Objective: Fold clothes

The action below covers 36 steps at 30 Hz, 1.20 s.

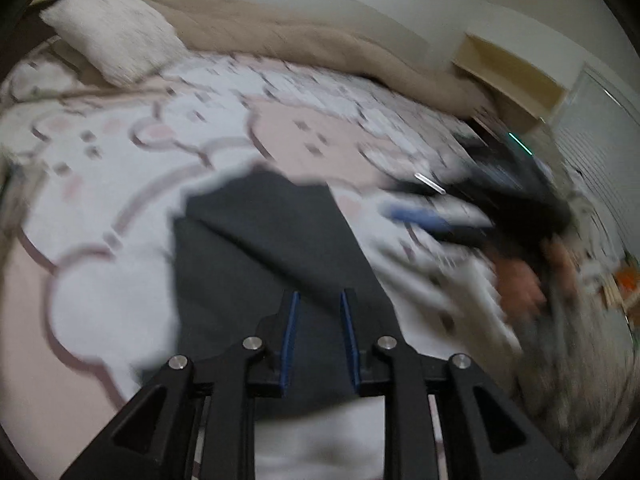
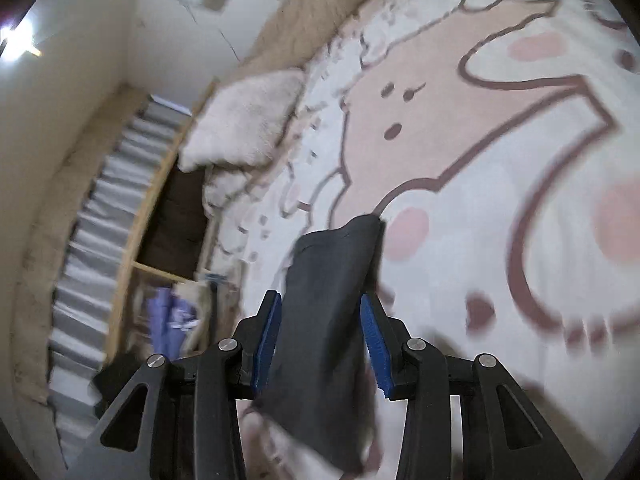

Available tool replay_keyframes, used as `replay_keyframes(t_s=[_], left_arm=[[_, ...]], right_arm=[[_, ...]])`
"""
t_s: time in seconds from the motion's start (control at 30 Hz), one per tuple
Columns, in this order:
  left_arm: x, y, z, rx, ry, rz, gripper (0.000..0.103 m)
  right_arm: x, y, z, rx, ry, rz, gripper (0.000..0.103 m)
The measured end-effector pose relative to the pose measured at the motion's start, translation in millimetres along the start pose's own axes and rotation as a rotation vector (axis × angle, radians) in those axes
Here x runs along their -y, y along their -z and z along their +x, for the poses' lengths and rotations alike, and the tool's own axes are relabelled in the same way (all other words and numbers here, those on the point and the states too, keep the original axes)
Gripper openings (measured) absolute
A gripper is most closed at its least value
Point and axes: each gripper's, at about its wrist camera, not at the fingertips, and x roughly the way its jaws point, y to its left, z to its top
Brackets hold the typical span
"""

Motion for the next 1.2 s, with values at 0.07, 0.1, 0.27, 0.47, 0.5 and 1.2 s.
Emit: replay_keyframes(t_s=[0.07, 0.1, 0.27, 0.47, 0.5, 1.2], left_arm=[[3, 14, 15, -0.049, -0.011, 0.004, 0.021], [0, 19, 21, -0.062, -0.017, -0.007, 0.021], [-9, 27, 30, -0.069, 0.001, -0.065, 0.021], [-10, 26, 25, -0.054, 0.004, -0.089, 0.021], [-12, 24, 21, -0.049, 0.006, -0.097, 0.021], [-48, 43, -7, 0.034, -0.239, -0.099, 0.035]], right_arm=[[9, -9, 32, -0.077, 0.062, 0.011, 0.041], [12, -11, 43, -0.102, 0.077, 0.019, 0.041], [-2, -29, 54, -0.026, 0.071, -0.035, 0.005], [-10, -55, 73, 0.008, 0.244, -0.153, 0.005], [-6, -57, 76, 0.010, 0.280, -0.163, 0.005], [-81, -21, 146, -0.192, 0.338, -0.497, 0.000]])
